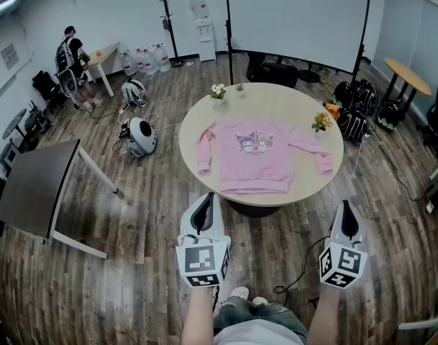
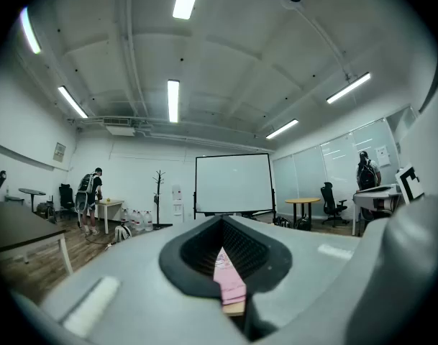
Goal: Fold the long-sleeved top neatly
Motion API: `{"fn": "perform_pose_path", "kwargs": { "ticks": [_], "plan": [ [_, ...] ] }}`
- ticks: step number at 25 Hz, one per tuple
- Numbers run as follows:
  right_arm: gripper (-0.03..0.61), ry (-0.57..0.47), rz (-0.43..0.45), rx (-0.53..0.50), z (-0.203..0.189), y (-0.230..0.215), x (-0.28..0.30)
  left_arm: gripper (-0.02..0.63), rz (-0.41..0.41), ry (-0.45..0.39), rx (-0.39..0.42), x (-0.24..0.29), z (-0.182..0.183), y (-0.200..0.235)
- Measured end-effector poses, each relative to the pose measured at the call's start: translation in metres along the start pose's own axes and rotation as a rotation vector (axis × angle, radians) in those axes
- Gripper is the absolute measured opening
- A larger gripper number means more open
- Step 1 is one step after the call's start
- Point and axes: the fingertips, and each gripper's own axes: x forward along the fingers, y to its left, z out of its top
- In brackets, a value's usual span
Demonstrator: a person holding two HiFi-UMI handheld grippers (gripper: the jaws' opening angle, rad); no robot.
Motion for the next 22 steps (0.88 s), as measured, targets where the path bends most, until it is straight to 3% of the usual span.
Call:
{"fn": "perform_pose_path", "kwargs": {
  "ticks": [19,22],
  "plan": [
    [0.030,0.008,-0.042,0.018,-0.005,0.013,0.028,0.003,-0.006,-0.001,0.001,0.036,-0.005,0.021],
    [0.081,0.011,-0.046,0.031,-0.009,0.017,0.035,0.076,-0.016,-0.012,0.016,0.044,-0.007,0.026]
  ]
}}
